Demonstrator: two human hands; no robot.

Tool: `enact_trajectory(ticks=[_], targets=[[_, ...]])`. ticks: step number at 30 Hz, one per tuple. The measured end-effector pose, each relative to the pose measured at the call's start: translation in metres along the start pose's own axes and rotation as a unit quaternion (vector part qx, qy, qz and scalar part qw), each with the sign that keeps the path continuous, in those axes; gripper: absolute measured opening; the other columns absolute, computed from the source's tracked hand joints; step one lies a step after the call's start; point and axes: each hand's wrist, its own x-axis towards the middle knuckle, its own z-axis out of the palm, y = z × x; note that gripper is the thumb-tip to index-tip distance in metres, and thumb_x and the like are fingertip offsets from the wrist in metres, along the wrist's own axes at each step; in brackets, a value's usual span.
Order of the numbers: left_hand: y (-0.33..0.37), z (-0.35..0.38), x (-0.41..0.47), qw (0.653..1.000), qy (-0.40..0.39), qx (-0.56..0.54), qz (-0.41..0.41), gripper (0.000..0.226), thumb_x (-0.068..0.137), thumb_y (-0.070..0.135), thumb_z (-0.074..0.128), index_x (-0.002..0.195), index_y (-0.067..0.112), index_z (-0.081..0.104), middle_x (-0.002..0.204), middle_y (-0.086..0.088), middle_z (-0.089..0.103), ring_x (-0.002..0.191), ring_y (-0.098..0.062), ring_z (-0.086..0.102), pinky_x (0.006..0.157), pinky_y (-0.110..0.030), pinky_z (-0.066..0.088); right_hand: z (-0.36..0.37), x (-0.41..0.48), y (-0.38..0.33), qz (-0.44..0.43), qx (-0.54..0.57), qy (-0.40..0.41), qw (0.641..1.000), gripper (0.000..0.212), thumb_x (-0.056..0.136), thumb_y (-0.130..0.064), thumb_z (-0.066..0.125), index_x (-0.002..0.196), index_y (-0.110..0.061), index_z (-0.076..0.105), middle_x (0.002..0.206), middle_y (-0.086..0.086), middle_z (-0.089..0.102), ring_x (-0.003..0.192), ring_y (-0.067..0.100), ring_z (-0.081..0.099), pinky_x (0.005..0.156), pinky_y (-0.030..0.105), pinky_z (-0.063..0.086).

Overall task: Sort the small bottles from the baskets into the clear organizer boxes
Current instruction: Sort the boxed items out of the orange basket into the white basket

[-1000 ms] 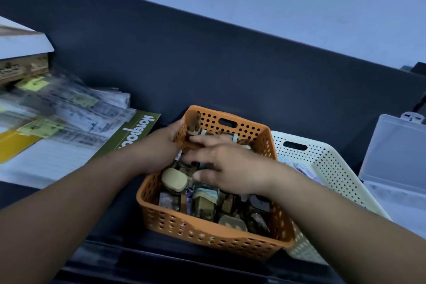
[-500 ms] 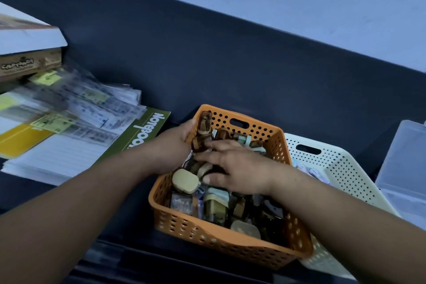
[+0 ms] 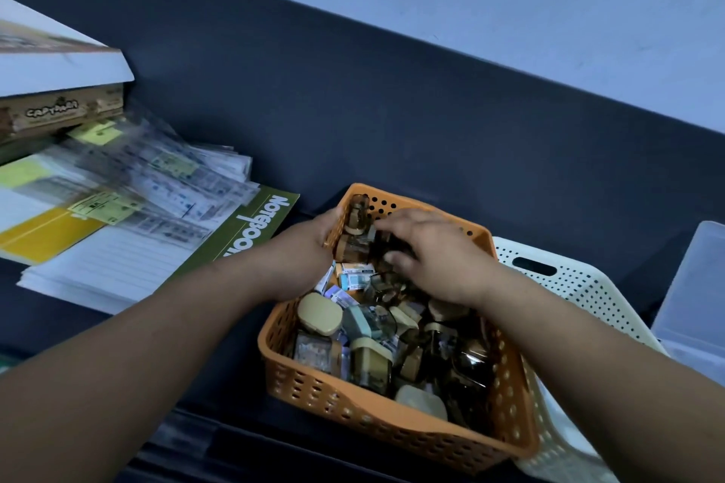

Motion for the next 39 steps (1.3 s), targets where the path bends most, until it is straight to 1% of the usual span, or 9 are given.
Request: enact_trajectory(ticks=[3,8,13,15,18,20,29,34,39], targets=[[-0.002,0.000,0.001,1.000,0.006,0.005,-0.004,0.069,0.096,0.005,0.039,0.151,0.039,0.015,0.145,0.007,0.041,0.108,-0.010,0.056,0.083,-0.024,0.047,0.007,0.002,-0.015,-0.047,0.024,-0.064,0.997,0.047,0.091,-0.045,0.057,0.135,-0.031,0.051,0.132,-0.004,0.056,0.124,0.018,0.044,0.104,0.038,0.040],[-0.002,0.000,0.001,1.000,-0.004,0.011,0.002,0.071,0.095,0.002,0.038,0.151,0.038,0.014,0.146,0.007,0.041,0.103,-0.002,0.053,0.081,-0.015,0.043,0.003,0.002,-0.012,-0.022,-0.024,-0.129,0.991,0.026,0.091,-0.041,0.056,0.115,-0.035,0.063,0.112,-0.004,0.063,0.114,0.018,0.044,0.099,0.037,0.039],[0.000,-0.001,-0.001,1.000,-0.005,0.001,-0.005,0.071,0.095,0.002,0.038,0.151,0.039,0.014,0.144,0.007,0.043,0.098,0.000,0.056,0.083,-0.020,0.048,-0.011,0.001,-0.012,-0.005,-0.082,-0.106,0.991,0.008,0.087,-0.036,0.055,0.085,-0.031,0.060,0.089,-0.008,0.062,0.104,0.018,0.044,0.096,0.040,0.029],[0.001,0.000,-0.002,1.000,0.002,0.003,-0.005,0.072,0.095,0.002,0.038,0.151,0.040,0.014,0.141,0.007,0.046,0.104,-0.007,0.058,0.088,-0.029,0.051,-0.010,0.004,-0.021,-0.022,-0.107,-0.106,0.988,0.019,0.090,-0.040,0.053,0.076,-0.028,0.057,0.081,-0.006,0.059,0.099,0.020,0.046,0.093,0.040,0.031],[0.001,0.000,-0.002,1.000,0.007,0.000,-0.010,0.073,0.093,0.000,0.037,0.150,0.041,0.015,0.137,0.007,0.049,0.105,-0.015,0.061,0.088,-0.035,0.051,-0.001,0.013,-0.035,-0.036,-0.047,-0.137,0.989,0.014,0.092,-0.032,0.060,0.100,-0.026,0.070,0.097,-0.004,0.067,0.100,0.019,0.057,0.086,0.032,0.046],[0.000,0.000,-0.001,1.000,0.006,-0.008,-0.015,0.074,0.093,0.000,0.037,0.151,0.041,0.015,0.141,0.005,0.047,0.101,-0.015,0.062,0.081,-0.031,0.052,0.005,0.018,-0.039,-0.028,-0.022,-0.154,0.987,0.025,0.090,-0.022,0.062,0.115,-0.026,0.067,0.106,-0.002,0.068,0.099,0.020,0.061,0.085,0.033,0.052],[-0.001,0.001,0.002,1.000,0.005,-0.014,-0.010,0.071,0.095,0.000,0.037,0.152,0.036,0.013,0.148,0.004,0.039,0.112,-0.010,0.054,0.083,-0.020,0.046,0.023,0.037,-0.049,-0.058,-0.105,-0.167,0.979,0.036,0.087,-0.010,0.062,0.122,-0.014,0.058,0.124,0.007,0.051,0.096,0.023,0.056,0.078,0.031,0.050],[-0.003,0.002,0.004,1.000,0.006,-0.008,-0.009,0.073,0.094,0.000,0.038,0.152,0.036,0.013,0.147,0.004,0.041,0.113,-0.011,0.055,0.087,-0.022,0.048,0.020,0.040,-0.048,-0.068,-0.099,-0.168,0.979,0.035,0.086,-0.016,0.062,0.121,-0.017,0.058,0.122,0.005,0.051,0.109,0.023,0.053,0.087,0.034,0.050],[-0.005,0.002,0.005,1.000,0.001,-0.019,-0.015,0.073,0.092,-0.001,0.038,0.152,0.035,0.015,0.144,0.002,0.045,0.114,-0.014,0.056,0.085,-0.024,0.047,0.017,0.031,-0.040,-0.085,-0.077,-0.154,0.981,0.017,0.080,-0.020,0.066,0.093,-0.026,0.057,0.103,-0.003,0.046,0.103,0.020,0.048,0.085,0.032,0.047]])
